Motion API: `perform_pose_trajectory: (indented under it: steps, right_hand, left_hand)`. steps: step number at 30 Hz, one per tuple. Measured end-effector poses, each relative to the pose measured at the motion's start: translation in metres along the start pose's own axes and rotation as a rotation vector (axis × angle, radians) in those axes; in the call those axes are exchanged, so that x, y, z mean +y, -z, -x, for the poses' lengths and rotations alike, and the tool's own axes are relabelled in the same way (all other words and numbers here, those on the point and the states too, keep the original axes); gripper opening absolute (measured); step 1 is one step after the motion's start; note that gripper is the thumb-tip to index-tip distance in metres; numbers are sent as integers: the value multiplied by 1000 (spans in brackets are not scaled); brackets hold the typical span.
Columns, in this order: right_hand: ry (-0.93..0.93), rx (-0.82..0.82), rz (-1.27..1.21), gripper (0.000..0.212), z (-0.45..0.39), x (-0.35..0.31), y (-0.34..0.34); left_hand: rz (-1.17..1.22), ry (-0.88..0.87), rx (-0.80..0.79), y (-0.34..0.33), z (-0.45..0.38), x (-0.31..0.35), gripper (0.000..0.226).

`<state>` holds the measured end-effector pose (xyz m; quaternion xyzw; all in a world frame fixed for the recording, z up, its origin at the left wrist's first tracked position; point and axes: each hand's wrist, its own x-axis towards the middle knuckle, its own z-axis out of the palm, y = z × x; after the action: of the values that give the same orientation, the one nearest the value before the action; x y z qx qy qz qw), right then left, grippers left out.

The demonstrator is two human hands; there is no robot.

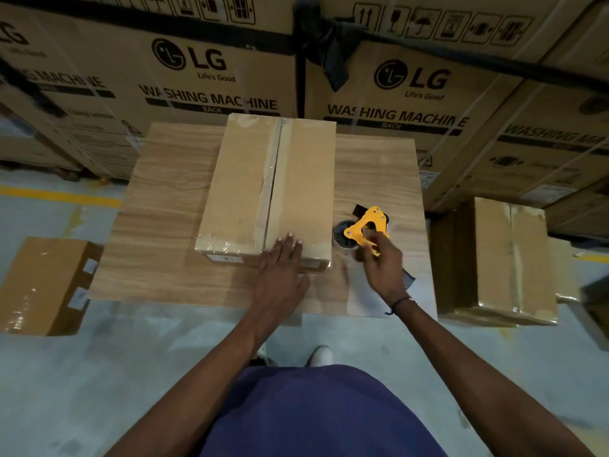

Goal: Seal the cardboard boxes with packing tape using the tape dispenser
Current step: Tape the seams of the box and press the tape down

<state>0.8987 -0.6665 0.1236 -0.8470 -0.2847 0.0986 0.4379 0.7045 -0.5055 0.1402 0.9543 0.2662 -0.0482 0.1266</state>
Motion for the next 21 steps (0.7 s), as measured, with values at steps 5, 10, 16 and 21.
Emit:
perform_pose_trajectory:
  steps: [5, 10, 16, 21]
  right_hand:
    - [278, -137, -15, 28, 19, -55, -34]
    - [170, -44, 42, 43, 21, -66, -73]
    - [-290, 54, -136, 68, 8, -62, -120]
    - [-431, 247, -283, 51, 3, -68, -134]
  left_hand:
    - [-80, -58, 103, 13, -24, -3, 43]
    - [-133, -284, 95, -7, -49, -22, 46]
    - [-171, -576, 1, -17, -75, -55, 58]
    - [-218, -717, 8, -18, -84, -75, 69]
